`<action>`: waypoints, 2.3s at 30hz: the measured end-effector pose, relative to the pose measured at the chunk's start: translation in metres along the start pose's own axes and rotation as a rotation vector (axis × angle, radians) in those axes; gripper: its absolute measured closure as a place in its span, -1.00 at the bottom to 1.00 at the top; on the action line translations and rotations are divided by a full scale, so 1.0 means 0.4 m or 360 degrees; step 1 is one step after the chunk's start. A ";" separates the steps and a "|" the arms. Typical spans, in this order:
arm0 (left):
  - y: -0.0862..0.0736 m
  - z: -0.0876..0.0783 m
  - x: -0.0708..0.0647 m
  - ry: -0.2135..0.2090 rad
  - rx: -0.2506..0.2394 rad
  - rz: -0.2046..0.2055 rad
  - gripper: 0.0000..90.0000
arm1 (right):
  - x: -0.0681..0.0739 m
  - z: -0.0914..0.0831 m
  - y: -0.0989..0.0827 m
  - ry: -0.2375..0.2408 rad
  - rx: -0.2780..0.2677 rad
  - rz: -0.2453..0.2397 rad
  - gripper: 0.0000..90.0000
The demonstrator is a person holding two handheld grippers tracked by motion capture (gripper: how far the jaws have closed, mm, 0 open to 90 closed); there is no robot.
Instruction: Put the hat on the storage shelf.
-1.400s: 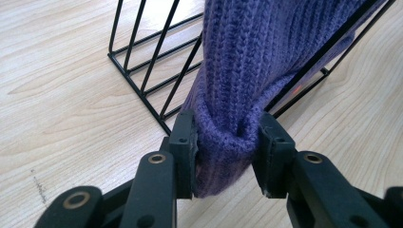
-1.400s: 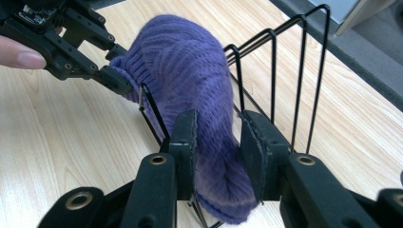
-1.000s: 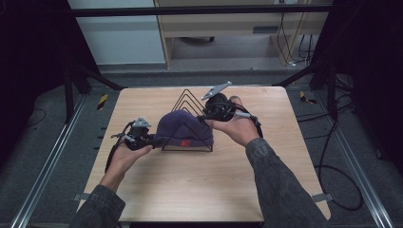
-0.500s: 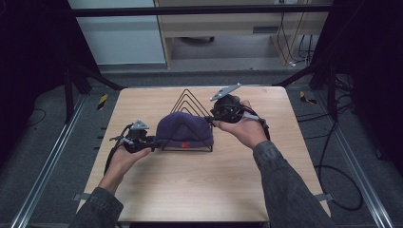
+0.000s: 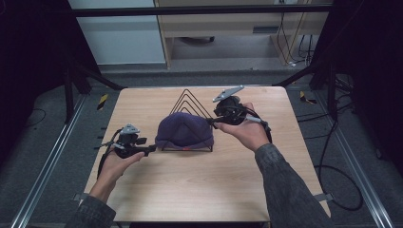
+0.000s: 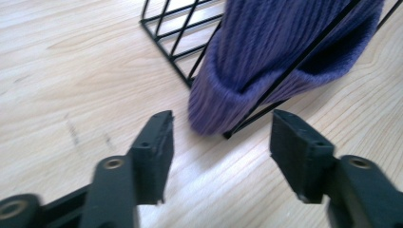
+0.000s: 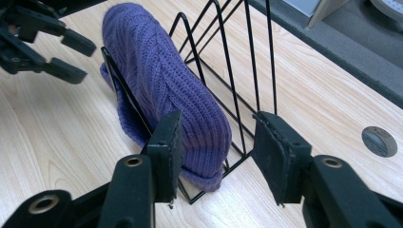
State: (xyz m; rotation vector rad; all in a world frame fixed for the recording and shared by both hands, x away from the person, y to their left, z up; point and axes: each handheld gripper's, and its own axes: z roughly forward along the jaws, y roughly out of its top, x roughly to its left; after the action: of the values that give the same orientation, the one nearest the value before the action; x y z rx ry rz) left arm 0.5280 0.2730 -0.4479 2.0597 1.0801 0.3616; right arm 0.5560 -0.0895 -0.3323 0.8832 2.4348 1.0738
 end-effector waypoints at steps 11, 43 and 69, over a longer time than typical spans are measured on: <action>-0.029 -0.021 -0.011 0.0033 -0.0020 -0.0101 -0.59 | 0.011 0.005 0.010 -0.0005 -0.0005 -0.0005 0.04; -0.109 0.005 -0.007 0.0142 0.0173 -0.0032 -0.91 | -0.043 -0.135 -0.046 -0.0146 -0.0218 0.0128 -0.85; -0.131 0.013 0.007 0.0195 0.0286 -0.0011 -0.91 | -0.119 -0.176 -0.286 -0.0234 -0.0200 0.0336 -0.82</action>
State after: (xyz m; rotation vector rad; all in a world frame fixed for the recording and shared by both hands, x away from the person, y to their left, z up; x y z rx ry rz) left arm 0.5024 0.2906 -0.4905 2.2152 1.2315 0.4042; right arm 0.5087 -0.2187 -0.3693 1.1534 2.1662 1.1751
